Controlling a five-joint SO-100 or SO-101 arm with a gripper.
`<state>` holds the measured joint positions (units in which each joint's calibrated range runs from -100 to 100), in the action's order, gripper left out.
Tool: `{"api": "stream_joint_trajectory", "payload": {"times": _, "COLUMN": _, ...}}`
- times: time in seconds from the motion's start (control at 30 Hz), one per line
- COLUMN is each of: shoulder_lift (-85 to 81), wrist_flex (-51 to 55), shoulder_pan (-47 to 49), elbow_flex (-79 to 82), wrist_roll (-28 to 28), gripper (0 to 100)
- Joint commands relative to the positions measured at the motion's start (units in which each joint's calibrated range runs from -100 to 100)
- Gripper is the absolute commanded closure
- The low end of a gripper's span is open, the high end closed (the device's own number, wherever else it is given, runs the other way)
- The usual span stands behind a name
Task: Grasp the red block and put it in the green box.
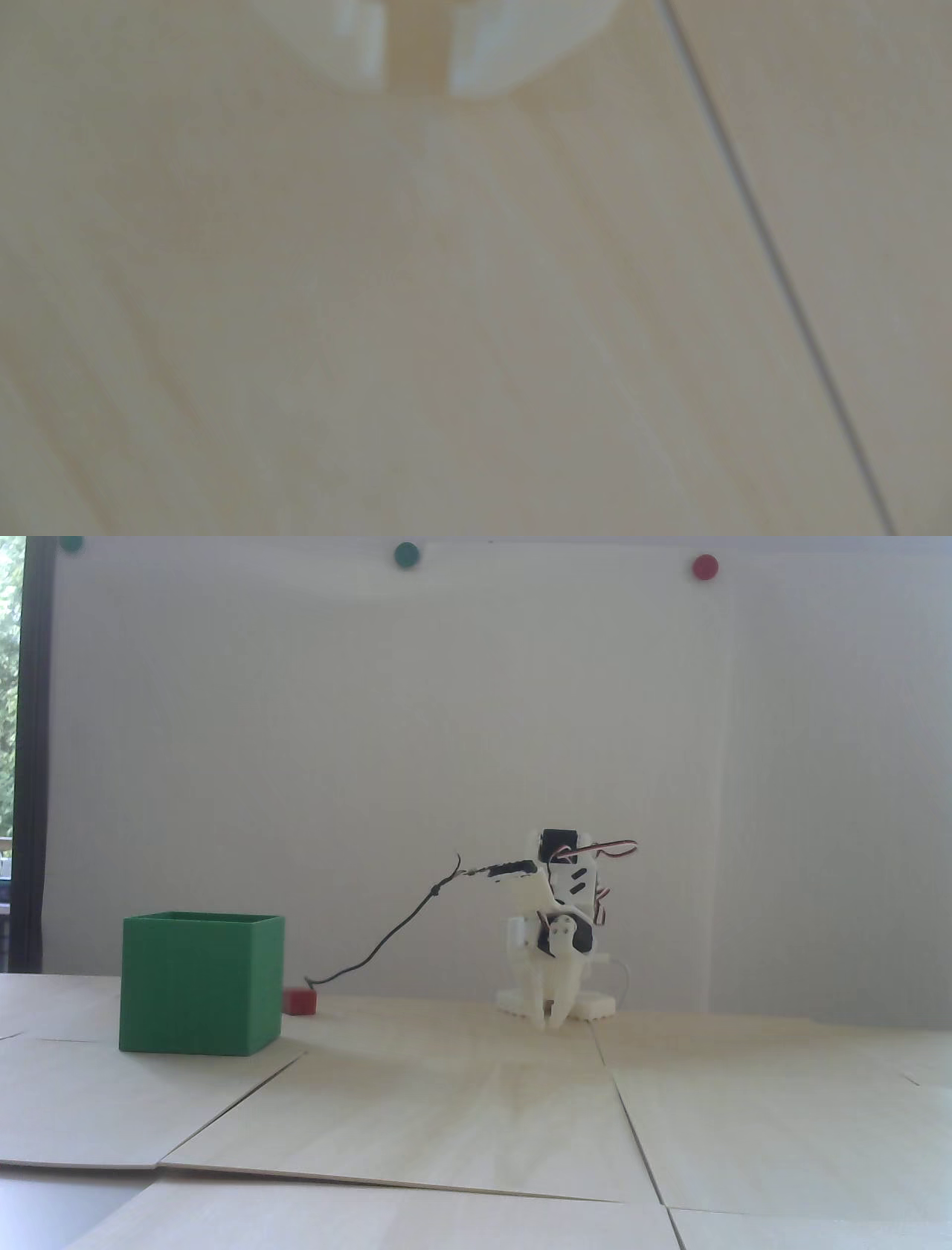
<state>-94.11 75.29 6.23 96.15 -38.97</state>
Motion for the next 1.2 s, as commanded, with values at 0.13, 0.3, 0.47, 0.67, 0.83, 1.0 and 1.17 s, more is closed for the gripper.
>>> {"api": "stream_joint_trajectory", "payload": {"times": 0.13, "shoulder_lift": 0.11, "wrist_flex": 1.77, "shoulder_pan": 0.81, "elbow_flex": -0.5, "wrist_roll": 0.13, "gripper": 97}}
{"api": "stream_joint_trajectory", "payload": {"times": 0.3, "shoulder_lift": 0.11, "wrist_flex": 1.77, "shoulder_pan": 0.81, "elbow_flex": -0.5, "wrist_roll": 0.13, "gripper": 97}}
{"api": "stream_joint_trajectory", "payload": {"times": 0.47, "shoulder_lift": 0.11, "wrist_flex": 1.77, "shoulder_pan": 0.81, "elbow_flex": -0.5, "wrist_roll": 0.13, "gripper": 97}}
{"api": "stream_joint_trajectory", "payload": {"times": 0.67, "shoulder_lift": 0.11, "wrist_flex": 1.77, "shoulder_pan": 0.57, "elbow_flex": -0.5, "wrist_roll": 0.13, "gripper": 97}}
{"api": "stream_joint_trajectory", "payload": {"times": 0.83, "shoulder_lift": 0.11, "wrist_flex": 1.77, "shoulder_pan": 0.49, "elbow_flex": -0.5, "wrist_roll": 0.13, "gripper": 97}}
{"api": "stream_joint_trajectory", "payload": {"times": 1.0, "shoulder_lift": 0.11, "wrist_flex": 1.77, "shoulder_pan": 0.65, "elbow_flex": -0.5, "wrist_roll": 0.13, "gripper": 97}}
{"api": "stream_joint_trajectory", "payload": {"times": 1.17, "shoulder_lift": 0.19, "wrist_flex": 1.77, "shoulder_pan": 0.97, "elbow_flex": -0.5, "wrist_roll": 0.08, "gripper": 97}}
